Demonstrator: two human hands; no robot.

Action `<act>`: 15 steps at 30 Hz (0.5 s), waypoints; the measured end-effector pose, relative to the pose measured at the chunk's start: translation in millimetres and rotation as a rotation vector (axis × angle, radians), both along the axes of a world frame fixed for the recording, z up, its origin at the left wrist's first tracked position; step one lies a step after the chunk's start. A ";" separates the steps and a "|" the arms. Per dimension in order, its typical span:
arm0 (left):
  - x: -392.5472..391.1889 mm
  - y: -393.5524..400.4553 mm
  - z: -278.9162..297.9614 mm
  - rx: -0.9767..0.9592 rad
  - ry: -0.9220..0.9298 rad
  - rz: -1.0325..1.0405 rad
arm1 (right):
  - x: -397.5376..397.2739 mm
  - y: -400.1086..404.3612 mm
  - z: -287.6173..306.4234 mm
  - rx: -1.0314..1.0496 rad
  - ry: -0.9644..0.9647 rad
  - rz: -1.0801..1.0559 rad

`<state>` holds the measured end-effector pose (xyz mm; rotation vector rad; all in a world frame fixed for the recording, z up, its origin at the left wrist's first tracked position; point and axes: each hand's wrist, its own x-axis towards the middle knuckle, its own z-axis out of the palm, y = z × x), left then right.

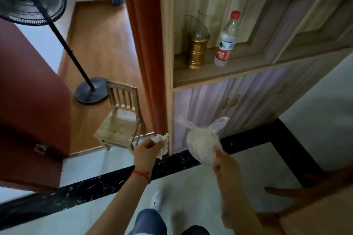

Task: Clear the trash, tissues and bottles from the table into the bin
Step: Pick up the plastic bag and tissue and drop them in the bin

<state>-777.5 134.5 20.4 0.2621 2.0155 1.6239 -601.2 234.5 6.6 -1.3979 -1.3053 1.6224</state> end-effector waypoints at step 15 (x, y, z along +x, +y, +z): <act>0.7 167.3 11.3 0.032 0.023 -0.738 | 13.5 33.7 11.8 -0.174 0.143 -0.811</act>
